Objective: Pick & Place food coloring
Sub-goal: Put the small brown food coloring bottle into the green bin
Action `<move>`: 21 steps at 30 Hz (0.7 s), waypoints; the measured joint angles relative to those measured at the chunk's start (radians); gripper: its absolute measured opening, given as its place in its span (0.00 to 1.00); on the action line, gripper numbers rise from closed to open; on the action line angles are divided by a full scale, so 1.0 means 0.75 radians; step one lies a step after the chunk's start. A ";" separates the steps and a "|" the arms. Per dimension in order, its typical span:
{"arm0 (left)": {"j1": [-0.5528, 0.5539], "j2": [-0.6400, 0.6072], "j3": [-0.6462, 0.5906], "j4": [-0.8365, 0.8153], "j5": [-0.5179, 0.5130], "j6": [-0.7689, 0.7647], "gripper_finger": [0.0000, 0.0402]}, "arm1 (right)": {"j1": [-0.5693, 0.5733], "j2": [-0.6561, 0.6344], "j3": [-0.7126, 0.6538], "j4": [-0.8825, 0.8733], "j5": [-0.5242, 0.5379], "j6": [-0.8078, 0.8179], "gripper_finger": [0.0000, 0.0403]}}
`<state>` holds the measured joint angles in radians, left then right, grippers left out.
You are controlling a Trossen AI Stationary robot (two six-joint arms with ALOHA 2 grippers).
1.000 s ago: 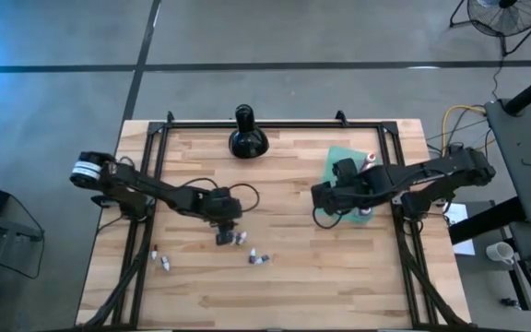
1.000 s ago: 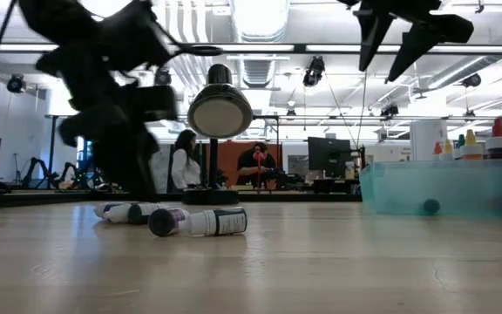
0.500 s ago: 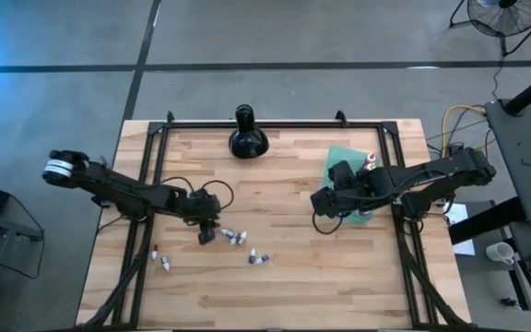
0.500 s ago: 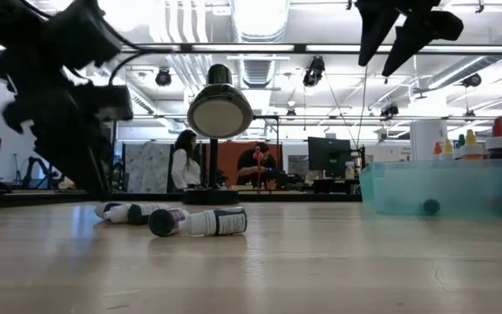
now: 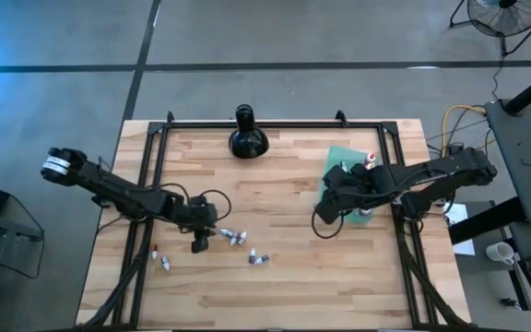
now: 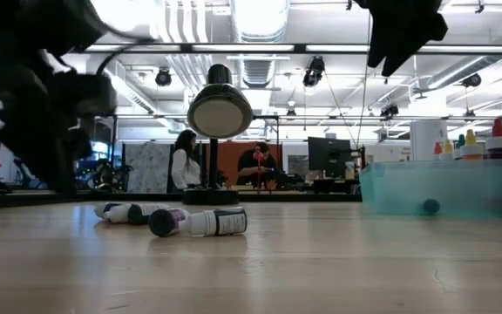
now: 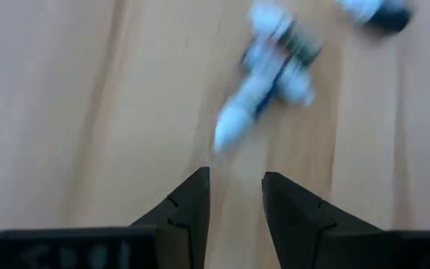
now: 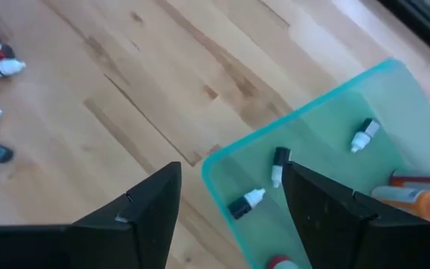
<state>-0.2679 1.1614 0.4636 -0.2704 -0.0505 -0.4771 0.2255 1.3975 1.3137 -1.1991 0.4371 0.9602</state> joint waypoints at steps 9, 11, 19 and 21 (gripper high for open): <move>-0.073 0.020 0.170 -0.514 0.104 -0.640 0.24 | -0.043 0.004 -0.001 0.063 0.051 -0.181 0.56; -0.126 0.021 0.191 -0.507 0.015 -0.384 0.24 | -0.064 0.012 -0.002 0.093 0.053 -0.237 0.56; -0.225 0.036 0.229 -0.814 0.134 0.152 0.24 | -0.160 0.016 -0.001 0.111 0.044 -0.315 0.56; -0.224 0.050 0.230 -0.934 0.278 -0.018 0.24 | -0.173 0.016 0.001 0.112 0.044 -0.331 0.56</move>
<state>-0.4359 1.1988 0.6358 -0.9707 0.1580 -0.4907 0.0960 1.4092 1.3148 -1.1152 0.4701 0.7119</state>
